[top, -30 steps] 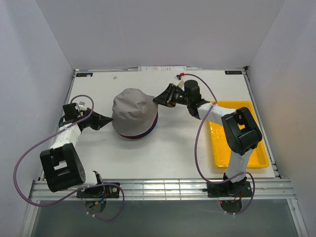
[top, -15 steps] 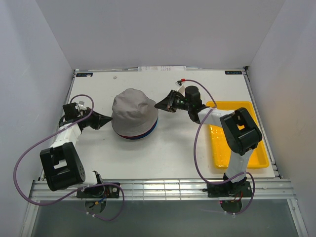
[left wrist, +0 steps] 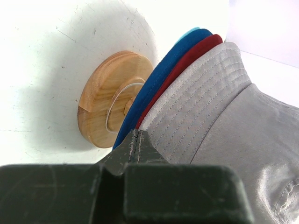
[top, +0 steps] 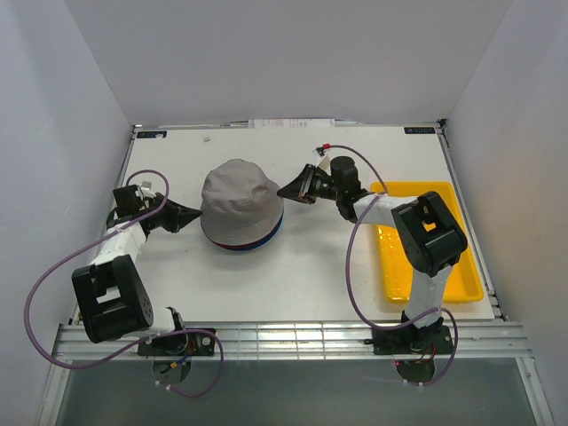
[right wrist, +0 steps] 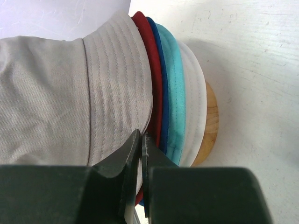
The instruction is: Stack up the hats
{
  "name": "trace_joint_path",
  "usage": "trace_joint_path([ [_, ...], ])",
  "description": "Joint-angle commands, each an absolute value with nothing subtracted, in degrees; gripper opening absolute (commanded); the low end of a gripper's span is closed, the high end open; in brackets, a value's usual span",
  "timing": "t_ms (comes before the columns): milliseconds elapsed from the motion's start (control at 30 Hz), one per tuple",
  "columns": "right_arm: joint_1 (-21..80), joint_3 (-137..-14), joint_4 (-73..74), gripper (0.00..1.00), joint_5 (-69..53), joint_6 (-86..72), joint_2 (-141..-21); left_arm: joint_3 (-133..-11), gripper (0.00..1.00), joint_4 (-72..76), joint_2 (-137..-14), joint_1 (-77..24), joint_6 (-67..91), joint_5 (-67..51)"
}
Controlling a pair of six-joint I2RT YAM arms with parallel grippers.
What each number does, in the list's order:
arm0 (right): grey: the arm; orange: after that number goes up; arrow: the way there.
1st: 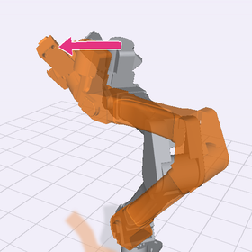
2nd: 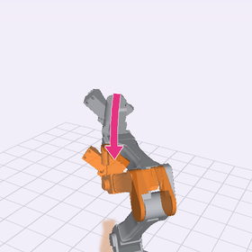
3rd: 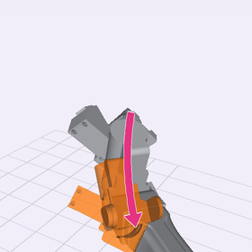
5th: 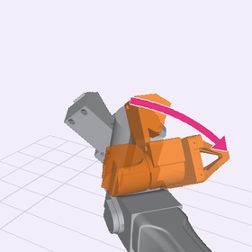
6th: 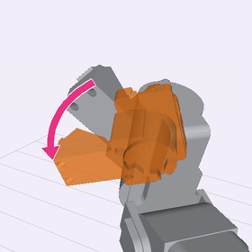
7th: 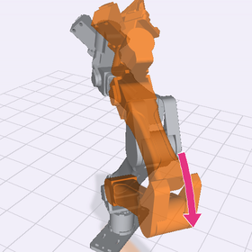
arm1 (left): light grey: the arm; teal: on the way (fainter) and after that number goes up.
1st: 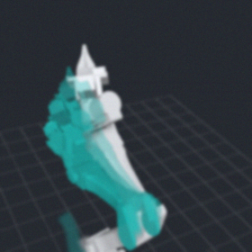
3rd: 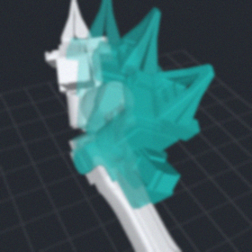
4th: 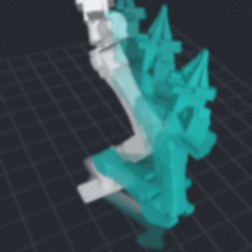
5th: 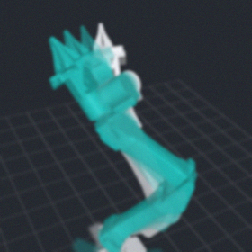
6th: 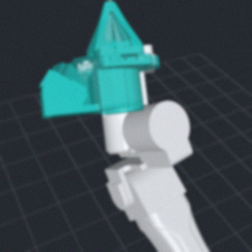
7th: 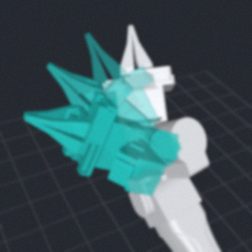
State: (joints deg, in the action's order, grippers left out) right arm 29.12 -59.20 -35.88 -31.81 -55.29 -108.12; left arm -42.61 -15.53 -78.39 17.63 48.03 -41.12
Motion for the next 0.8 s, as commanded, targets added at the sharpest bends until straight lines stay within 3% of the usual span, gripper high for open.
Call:
trace_joint_path([
  [0,28.56,-58.71,-30.59,0.08,-29.36,-51.59,-111.0,-40.96,0.0,-16.26,-79.19,18.28,46.32,-36.48],
  [367,28.56,-61.7,-27.51,0.08,-29.53,-49.57,-110.13,-40.96,0.0,-16.17,-79.28,18.37,45.62,-36.82],
  [533,28.65,-62.93,-25.23,0.38,-28.83,-49.31,-107.49,-43.67,0.0,-18.19,-78.75,18.28,43.95,-37.0],
  [667,28.56,-64.33,-22.85,0.5,-27.86,-49.13,-105.3,-45.17,0.0,-19.6,-78.49,18.28,42.89,-37.09],
  [767,28.48,-64.25,-21.36,0.51,-27.16,-49.48,-103.45,-45.61,0.02,-20.21,-78.05,18.28,42.63,-36.91],
])
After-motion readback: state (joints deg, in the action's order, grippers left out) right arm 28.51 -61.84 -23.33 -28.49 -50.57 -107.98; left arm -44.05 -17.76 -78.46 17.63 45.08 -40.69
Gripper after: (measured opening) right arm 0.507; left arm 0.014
